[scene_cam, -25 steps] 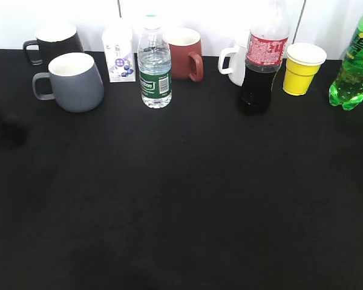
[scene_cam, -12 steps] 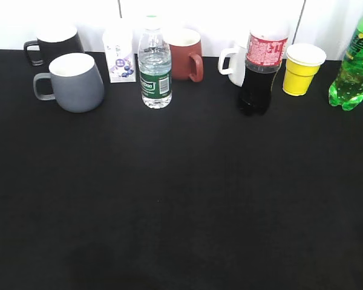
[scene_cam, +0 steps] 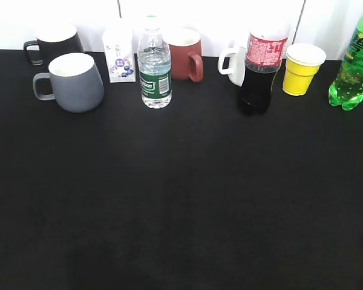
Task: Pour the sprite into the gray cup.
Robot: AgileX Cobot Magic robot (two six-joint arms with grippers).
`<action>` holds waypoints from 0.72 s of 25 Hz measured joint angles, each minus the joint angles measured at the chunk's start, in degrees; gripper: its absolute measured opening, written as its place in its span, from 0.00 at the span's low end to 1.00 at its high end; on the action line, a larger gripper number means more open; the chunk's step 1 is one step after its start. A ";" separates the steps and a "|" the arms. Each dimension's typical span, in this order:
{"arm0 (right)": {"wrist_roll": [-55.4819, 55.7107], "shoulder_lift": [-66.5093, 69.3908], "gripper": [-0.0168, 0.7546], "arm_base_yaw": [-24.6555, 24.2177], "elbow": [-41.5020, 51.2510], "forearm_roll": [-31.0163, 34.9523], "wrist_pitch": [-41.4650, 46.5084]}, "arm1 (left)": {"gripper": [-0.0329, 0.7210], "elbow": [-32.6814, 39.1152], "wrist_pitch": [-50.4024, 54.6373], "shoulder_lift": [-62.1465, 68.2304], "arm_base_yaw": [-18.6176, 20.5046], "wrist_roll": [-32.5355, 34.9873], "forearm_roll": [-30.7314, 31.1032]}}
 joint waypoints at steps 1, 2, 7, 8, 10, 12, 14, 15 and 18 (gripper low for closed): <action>0.00 0.00 0.79 0.00 0.00 0.00 0.00 | 0.55 0.00 0.00 0.00 0.00 0.00 0.00; 0.00 0.00 0.79 0.00 0.00 0.00 0.00 | 0.54 0.00 0.00 0.00 0.00 0.00 0.00; 0.05 -2.41 0.79 0.00 0.00 0.00 0.06 | 0.39 0.00 -0.07 -0.14 4.26 0.00 -0.10; 0.05 -4.26 0.79 0.41 0.00 0.00 0.06 | 0.36 0.00 -0.12 -0.45 7.61 0.00 -0.10; 0.05 -8.71 0.79 3.63 0.00 0.18 0.06 | 0.35 0.00 -0.12 -3.79 13.66 0.00 -0.10; 0.05 -11.54 0.79 7.23 0.00 0.43 0.12 | 0.35 0.00 -0.12 -8.16 17.59 0.00 -0.10; 0.05 -13.37 0.79 7.99 0.00 0.50 0.12 | 0.35 0.00 -0.12 -11.99 18.75 0.00 -0.10; 0.05 -13.58 0.79 7.99 0.08 0.62 0.17 | 0.35 0.00 -0.06 -13.13 18.81 0.00 -0.10; 0.05 -13.76 0.79 7.99 0.14 1.39 0.17 | 0.35 0.00 -0.08 -13.31 18.81 0.00 -0.11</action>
